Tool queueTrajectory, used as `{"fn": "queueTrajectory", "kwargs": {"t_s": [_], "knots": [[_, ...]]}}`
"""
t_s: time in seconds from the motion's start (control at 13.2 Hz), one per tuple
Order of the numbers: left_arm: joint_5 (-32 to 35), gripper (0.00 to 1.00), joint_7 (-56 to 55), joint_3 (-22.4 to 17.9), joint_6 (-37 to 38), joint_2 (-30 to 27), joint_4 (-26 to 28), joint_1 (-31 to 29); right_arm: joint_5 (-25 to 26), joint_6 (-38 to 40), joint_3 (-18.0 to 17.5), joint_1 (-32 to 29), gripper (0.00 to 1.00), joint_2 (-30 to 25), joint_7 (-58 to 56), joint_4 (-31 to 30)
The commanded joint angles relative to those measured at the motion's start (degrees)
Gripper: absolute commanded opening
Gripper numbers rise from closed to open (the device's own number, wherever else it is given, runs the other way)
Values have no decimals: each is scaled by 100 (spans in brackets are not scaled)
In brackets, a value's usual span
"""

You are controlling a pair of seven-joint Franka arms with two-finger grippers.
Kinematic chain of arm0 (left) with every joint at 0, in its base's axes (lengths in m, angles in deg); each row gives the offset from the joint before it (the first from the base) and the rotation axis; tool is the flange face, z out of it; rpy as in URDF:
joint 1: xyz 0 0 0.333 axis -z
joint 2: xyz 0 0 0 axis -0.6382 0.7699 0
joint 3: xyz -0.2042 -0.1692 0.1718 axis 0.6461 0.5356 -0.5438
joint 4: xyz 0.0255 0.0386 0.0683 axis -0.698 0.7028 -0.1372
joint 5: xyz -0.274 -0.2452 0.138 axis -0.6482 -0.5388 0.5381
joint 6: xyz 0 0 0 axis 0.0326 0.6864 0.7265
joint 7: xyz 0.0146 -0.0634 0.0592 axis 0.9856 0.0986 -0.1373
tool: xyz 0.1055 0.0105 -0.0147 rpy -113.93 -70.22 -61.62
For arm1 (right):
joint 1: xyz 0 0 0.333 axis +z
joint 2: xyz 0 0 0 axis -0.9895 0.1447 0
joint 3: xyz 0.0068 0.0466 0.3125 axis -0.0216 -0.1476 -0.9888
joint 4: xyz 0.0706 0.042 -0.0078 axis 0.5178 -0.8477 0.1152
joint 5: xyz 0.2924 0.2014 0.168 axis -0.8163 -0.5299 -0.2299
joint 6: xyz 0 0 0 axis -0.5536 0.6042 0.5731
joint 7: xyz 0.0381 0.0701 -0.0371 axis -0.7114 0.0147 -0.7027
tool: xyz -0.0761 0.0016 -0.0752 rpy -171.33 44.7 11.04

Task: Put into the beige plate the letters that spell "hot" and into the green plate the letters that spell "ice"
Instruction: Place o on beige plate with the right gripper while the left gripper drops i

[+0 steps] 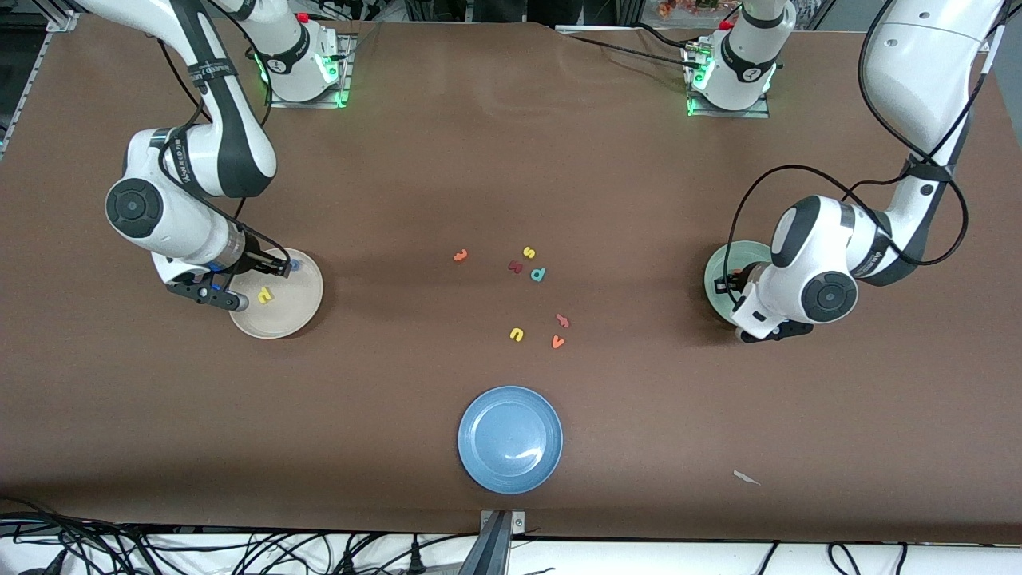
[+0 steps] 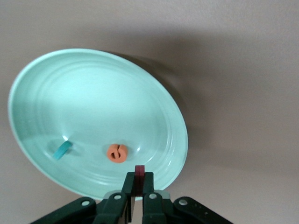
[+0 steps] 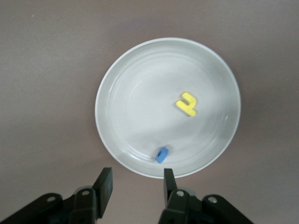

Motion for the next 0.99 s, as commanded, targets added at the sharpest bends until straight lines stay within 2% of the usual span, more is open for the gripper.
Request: {"fn": "queueTrajectory", "kwargs": {"t_s": [0.0,0.15,0.23,0.46,0.68,0.91], "knots": [[144,99,111,66,-71,-85,64,-44,-121,-91,-420,7,52,30,804,9],[144,99,347,66,296,-357,-145,-79,-121,-310,-824,7,52,135,1639,27],[126,99,715,75,716,-532,-373,-166,-121,-468,-1035,15,52,196,2078,27],[56,99,1227,92,1562,-1314,-665,-193,-121,-943,-1590,85,52,399,3336,18],[-495,99,1833,40,1651,-1913,-910,-307,-121,-1312,-1652,541,52,565,4075,1],[-639,99,2079,57,1931,-1993,-1358,-448,-112,-1603,-1644,920,52,706,4734,1]]}}
